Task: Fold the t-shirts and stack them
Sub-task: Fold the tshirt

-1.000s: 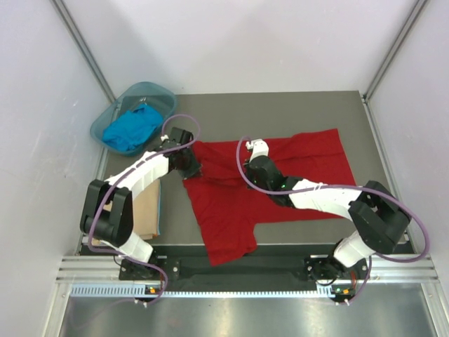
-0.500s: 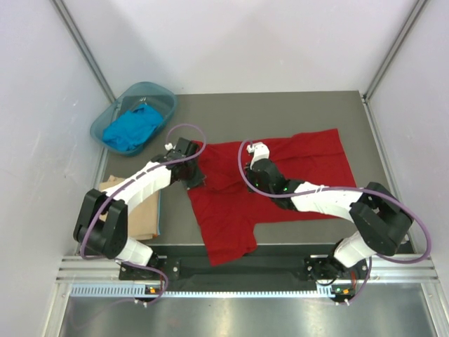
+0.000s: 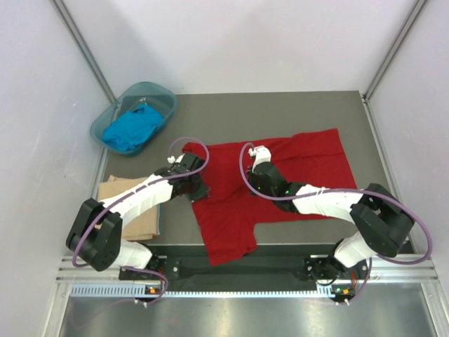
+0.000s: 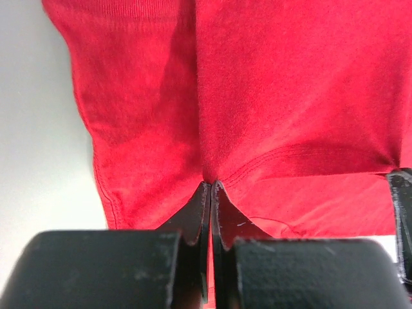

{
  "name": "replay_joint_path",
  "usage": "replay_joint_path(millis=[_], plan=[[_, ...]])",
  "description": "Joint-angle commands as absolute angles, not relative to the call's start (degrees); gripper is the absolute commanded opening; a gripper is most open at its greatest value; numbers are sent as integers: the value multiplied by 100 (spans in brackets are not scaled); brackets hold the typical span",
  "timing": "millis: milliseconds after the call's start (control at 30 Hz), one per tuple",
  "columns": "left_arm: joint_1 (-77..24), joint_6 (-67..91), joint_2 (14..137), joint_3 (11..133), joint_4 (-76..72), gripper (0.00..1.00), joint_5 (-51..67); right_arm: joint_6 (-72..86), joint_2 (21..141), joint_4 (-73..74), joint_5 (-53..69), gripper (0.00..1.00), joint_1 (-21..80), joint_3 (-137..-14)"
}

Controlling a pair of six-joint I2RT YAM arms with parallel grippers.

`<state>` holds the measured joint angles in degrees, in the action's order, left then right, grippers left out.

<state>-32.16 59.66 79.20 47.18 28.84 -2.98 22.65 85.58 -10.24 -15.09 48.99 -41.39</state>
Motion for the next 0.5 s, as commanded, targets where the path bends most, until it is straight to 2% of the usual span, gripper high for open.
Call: replay_joint_path(millis=[0, 467], plan=[[-3392, 6301, 7717, 4570, 2628, 0, -483, 2276, 8262, -1257, -1556, 0, 4948, -4069], [-4017, 6943, 7690, 4377, 2496, 0, -967, 2259, 8306, -1266, -1582, 0, 4939, -3999]])
